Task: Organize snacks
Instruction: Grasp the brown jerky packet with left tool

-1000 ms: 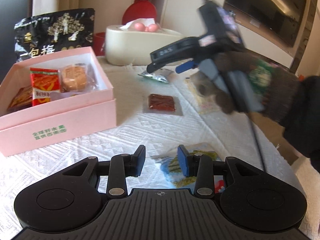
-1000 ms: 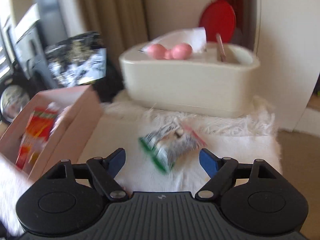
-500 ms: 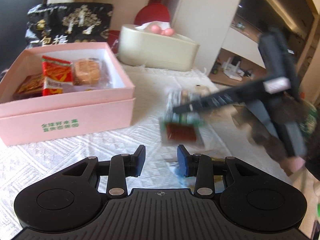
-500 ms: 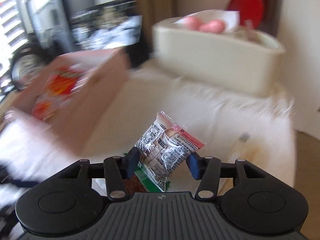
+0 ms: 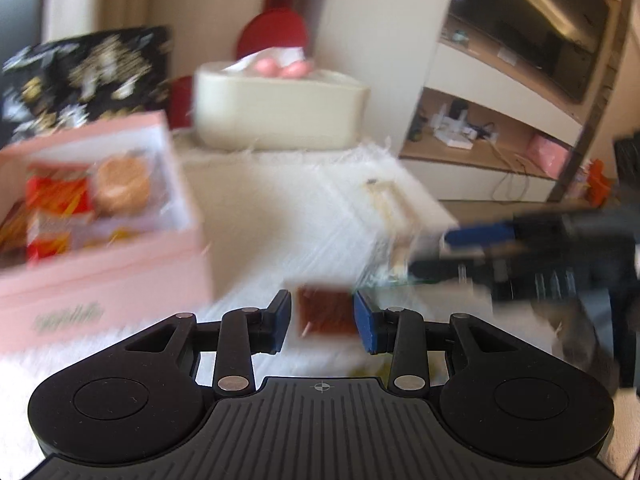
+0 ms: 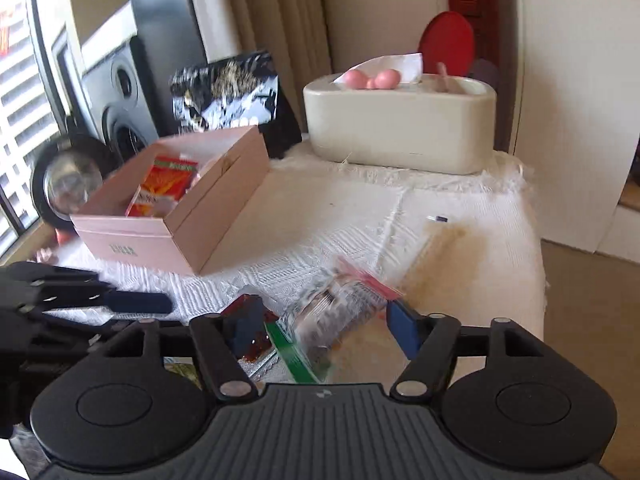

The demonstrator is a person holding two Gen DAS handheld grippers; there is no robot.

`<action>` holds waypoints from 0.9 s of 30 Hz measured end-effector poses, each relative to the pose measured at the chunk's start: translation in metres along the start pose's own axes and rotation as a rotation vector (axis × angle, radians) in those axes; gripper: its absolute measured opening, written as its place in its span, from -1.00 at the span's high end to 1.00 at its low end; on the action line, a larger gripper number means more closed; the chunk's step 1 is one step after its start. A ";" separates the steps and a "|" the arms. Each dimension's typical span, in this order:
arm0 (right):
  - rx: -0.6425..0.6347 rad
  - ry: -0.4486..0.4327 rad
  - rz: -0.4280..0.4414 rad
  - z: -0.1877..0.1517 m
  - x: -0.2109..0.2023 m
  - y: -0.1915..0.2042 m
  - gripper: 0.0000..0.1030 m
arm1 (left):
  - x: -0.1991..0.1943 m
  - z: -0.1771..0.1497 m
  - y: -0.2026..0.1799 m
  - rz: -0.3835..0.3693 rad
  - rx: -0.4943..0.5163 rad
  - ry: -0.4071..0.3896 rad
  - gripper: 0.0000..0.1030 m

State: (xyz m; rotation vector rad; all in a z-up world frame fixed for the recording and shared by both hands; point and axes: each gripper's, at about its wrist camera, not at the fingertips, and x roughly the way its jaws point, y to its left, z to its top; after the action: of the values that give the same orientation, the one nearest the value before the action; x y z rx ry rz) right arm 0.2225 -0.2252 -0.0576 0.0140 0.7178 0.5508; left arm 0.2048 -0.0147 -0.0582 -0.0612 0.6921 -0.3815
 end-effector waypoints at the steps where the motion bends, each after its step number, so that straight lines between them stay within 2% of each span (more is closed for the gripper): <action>1: 0.000 -0.006 -0.012 -0.006 -0.004 -0.001 -0.34 | 0.008 0.007 -0.003 -0.016 0.021 0.000 0.23; 6: 0.025 0.010 -0.039 -0.039 -0.011 -0.002 -0.37 | 0.048 0.025 -0.011 -0.057 0.105 0.072 0.23; 9: 0.051 0.008 -0.051 -0.059 -0.014 -0.006 -0.39 | 0.055 0.020 -0.005 -0.083 0.090 0.130 0.23; 11: 0.020 -0.023 -0.060 -0.067 -0.019 -0.004 -0.41 | 0.044 0.012 0.000 -0.101 0.076 0.151 0.24; 16: -0.017 -0.017 -0.066 -0.066 -0.015 0.003 -0.54 | 0.005 -0.017 0.000 -0.102 0.116 0.200 0.27; 19: -0.015 -0.015 -0.069 -0.064 -0.014 0.004 -0.57 | -0.017 -0.030 -0.004 -0.090 0.145 0.180 0.27; 23: -0.006 -0.025 -0.084 -0.067 -0.017 0.004 -0.57 | -0.039 -0.040 -0.023 -0.023 0.314 0.129 0.27; 27: 0.032 -0.038 -0.044 -0.068 -0.027 0.002 -0.57 | -0.033 -0.047 -0.037 -0.054 0.447 0.175 0.25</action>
State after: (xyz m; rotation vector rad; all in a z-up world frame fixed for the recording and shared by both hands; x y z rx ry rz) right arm 0.1622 -0.2484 -0.0917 0.0387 0.6881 0.4957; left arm 0.1393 -0.0341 -0.0675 0.3812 0.7641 -0.5905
